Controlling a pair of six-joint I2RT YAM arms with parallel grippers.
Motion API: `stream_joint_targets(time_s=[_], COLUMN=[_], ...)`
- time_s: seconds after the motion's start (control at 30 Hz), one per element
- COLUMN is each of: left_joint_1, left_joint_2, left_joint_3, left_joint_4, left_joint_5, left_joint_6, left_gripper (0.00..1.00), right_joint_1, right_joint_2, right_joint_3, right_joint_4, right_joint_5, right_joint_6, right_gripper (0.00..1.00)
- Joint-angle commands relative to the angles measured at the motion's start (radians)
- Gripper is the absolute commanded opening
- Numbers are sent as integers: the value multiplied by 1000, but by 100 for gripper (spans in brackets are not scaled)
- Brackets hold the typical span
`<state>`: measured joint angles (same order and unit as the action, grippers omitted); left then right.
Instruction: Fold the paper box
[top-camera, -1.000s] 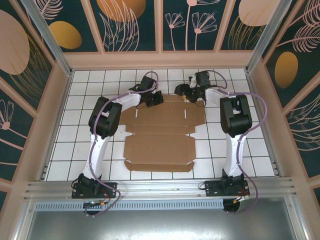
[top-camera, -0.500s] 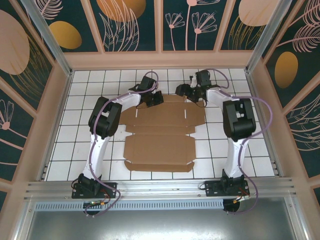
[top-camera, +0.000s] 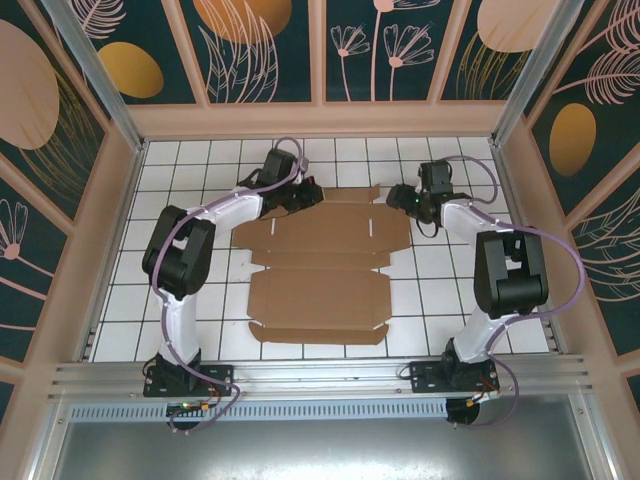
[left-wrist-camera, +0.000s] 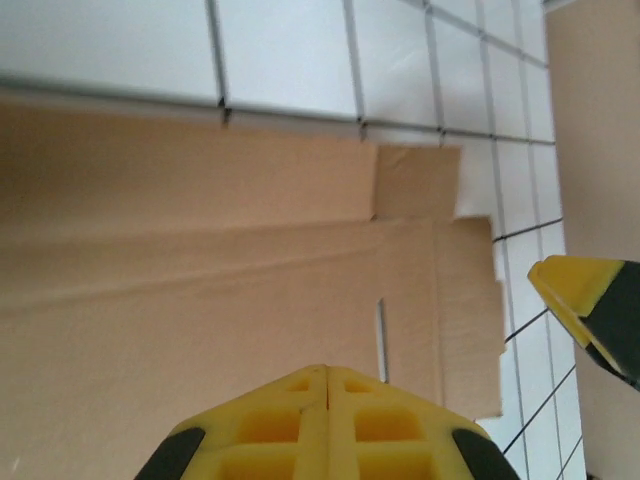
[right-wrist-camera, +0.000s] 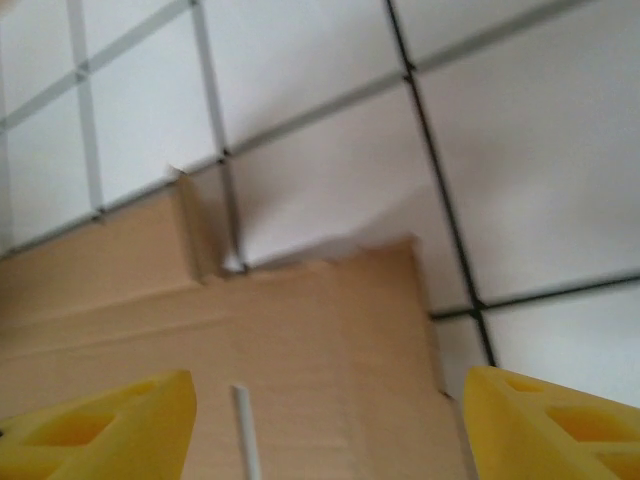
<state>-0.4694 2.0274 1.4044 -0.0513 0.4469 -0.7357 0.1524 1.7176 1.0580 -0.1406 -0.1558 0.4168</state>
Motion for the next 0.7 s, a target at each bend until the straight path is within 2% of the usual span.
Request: stream_joint_targets(time_s=[0.0,0.2,0.5,0.67], left_joint_1=[8,8,7,9], left_joint_2=[29,82,113,114], left_joint_3=[-107,-143,-145,-154], left_joint_4=[29,49,36,39], left_joint_5=[7,5,-21,-24], left_joint_6=[-34,-42,-47,-49], left_gripper=[0,0,0,0], right_joint_1=[-26,-38,-67,-118], right_joint_2=[5,63,92,100], right_joint_3=[-24,-51,-143,-215], right_joint_4=[7,23,170,313], right_joint_5=[13,-71,-430,-592], right_joint_6=[-29,-51,-29,67], right_gripper=[73,73,66,52])
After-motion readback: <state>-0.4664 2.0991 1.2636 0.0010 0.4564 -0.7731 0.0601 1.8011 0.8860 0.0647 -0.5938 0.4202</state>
